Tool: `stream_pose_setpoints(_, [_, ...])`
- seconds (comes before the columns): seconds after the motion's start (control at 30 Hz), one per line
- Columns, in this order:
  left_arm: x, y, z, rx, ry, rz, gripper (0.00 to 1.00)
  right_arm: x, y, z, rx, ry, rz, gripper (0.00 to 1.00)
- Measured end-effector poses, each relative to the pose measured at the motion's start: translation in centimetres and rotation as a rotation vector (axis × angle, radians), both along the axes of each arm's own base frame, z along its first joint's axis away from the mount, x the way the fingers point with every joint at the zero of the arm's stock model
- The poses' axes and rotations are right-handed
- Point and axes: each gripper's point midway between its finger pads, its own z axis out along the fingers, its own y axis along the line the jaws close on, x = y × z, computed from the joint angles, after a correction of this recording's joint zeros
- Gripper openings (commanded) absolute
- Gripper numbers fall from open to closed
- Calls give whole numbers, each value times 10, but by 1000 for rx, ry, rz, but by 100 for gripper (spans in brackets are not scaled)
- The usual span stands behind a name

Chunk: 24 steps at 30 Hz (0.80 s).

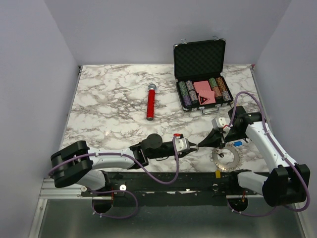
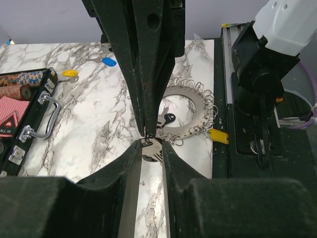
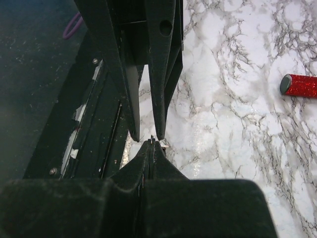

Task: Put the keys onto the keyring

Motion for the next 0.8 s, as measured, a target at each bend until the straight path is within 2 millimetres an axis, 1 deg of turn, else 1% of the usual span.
stream_pose_setpoints(0.17, [-1, -1, -3, 6, 5, -6, 26, 0, 0, 0, 1, 2, 1, 0])
stream_pose_setpoints(0.27, [-1, -2, -6, 10, 10, -9, 25, 0, 0, 0, 1, 2, 1, 0])
stream_pose_setpoints(0.7, [-1, -2, -3, -4, 16, -9, 25, -1, 1, 0, 1, 3, 8, 0])
stream_pose_setpoints(0.8, [-1, -3, -1, -9, 17, -8, 21, -1, 1, 0, 1, 4, 8, 0])
